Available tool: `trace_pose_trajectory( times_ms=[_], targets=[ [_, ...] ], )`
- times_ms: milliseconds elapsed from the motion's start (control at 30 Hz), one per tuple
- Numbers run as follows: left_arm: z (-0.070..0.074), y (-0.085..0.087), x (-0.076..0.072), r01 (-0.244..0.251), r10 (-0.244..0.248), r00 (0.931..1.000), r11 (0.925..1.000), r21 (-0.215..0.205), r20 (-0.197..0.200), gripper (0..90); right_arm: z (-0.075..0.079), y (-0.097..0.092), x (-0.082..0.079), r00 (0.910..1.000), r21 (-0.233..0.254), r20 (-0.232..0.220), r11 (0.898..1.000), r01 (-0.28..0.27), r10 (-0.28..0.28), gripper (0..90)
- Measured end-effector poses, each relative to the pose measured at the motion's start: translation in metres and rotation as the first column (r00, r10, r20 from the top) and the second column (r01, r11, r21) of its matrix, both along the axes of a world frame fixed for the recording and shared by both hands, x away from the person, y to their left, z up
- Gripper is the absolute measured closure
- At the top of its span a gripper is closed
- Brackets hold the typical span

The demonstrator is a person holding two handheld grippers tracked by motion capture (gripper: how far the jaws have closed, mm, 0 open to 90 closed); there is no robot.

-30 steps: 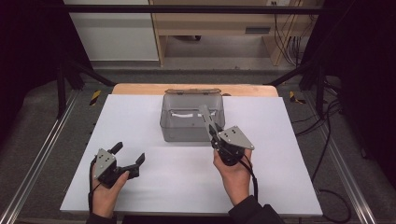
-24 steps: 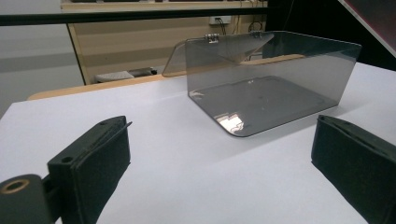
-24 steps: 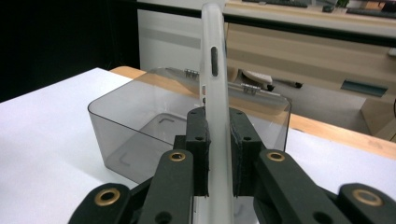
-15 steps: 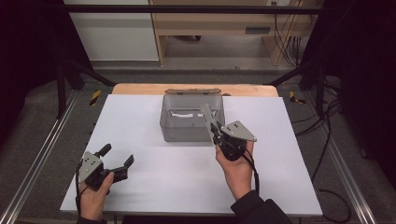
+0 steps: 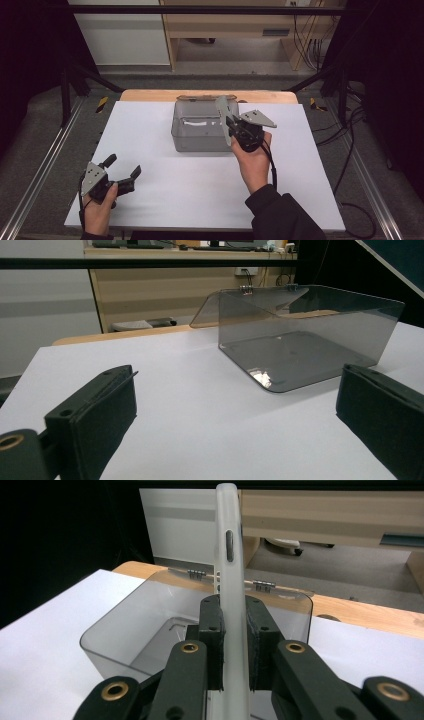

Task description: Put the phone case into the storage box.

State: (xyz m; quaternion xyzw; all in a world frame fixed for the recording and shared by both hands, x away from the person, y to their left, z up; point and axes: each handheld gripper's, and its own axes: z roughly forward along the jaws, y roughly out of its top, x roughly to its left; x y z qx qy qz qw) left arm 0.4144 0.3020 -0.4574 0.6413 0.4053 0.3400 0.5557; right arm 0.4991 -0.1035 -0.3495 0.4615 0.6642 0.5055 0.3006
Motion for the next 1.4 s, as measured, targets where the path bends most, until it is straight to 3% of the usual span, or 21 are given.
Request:
trace_pose_trajectory(
  times_ms=[300, 567, 800, 1100, 1400],
  targets=[
    [-0.001, 0.002, 0.001, 0.007, -0.007, 1.0000, 0.9999, -0.010, 0.001, 2.3, 0.008, 0.001, 0.024, 0.9992, 0.012, -0.039, 1.000, 0.014, -0.013, 80.6],
    [-0.001, 0.003, 0.001, 0.010, -0.011, 0.9999, 0.9997, -0.022, -0.001, 2.3, 0.012, 0.002, 0.043, 0.9983, 0.028, -0.044, 0.999, 0.039, -0.038, 80.6],
    [-0.001, 0.005, 0.002, 0.016, -0.016, 0.9999, 0.9995, -0.028, 0.004, 2.3, 0.013, 0.005, 0.051, 0.9979, 0.025, -0.045, 0.999, 0.047, -0.046, 80.6],
    [-0.002, 0.006, 0.002, 0.024, -0.024, 0.9997, 0.9991, -0.034, 0.005, 2.4, 0.015, 0.003, 0.058, 0.9968, 0.064, -0.046, 0.996, 0.069, -0.066, 80.6],
    [-0.002, 0.008, 0.002, 0.025, -0.025, 0.9997, 0.9988, -0.041, 0.005, 2.4, 0.014, 0.002, 0.062, 0.9962, 0.074, -0.040, 0.994, 0.081, -0.078, 80.5]
  ],
)
